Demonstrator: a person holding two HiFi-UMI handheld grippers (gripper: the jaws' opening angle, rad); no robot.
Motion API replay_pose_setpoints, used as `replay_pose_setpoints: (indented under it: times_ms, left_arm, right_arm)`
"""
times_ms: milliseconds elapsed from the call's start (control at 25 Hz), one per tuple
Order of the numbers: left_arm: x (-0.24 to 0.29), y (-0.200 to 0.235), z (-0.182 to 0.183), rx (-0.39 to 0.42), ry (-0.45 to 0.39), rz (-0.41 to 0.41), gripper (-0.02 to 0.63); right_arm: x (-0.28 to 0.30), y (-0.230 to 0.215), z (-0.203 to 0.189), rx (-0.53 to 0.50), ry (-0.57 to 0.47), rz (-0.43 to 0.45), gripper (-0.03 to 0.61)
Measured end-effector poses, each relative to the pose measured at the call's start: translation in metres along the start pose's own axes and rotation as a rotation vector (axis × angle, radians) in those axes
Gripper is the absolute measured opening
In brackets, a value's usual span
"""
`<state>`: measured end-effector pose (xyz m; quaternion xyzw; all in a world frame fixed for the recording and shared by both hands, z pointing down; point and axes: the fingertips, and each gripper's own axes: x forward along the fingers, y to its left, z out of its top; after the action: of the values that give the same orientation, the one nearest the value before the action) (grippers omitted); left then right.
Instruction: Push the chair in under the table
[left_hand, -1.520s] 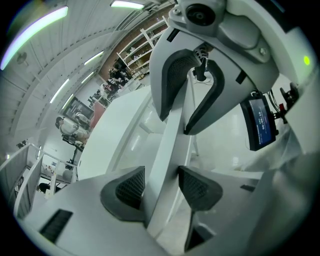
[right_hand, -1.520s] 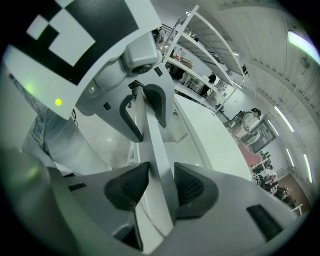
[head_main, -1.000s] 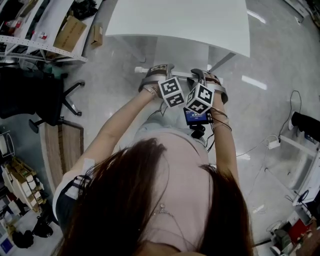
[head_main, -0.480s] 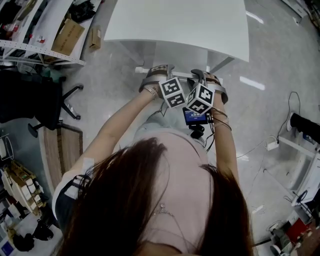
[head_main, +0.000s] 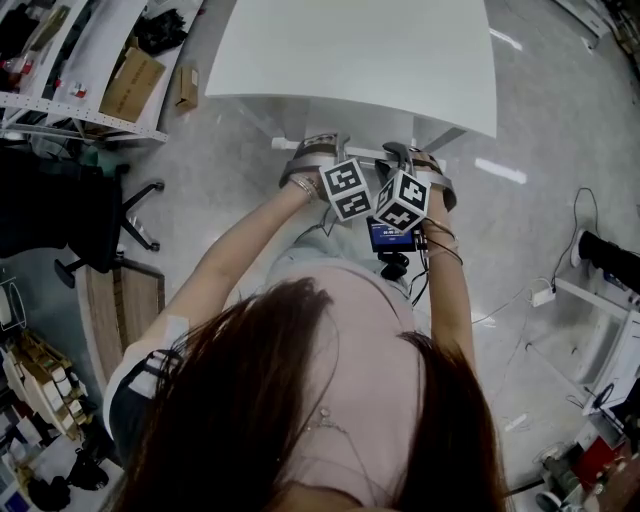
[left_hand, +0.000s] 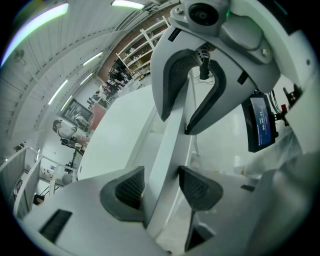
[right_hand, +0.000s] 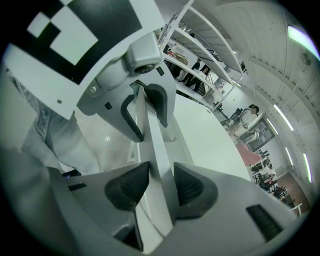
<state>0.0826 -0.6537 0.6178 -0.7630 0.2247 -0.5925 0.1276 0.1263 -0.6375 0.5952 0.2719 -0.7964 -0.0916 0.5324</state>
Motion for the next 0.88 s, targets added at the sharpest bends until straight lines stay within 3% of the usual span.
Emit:
replay_pose_setpoints:
  times_ms: [880]
  left_arm:
    - [0.033,0.052,0.016,0.037,-0.031,0.027,0.221]
  right_arm:
    - [0.032,-0.057,-0.003,0.030,0.027,0.002,0.163]
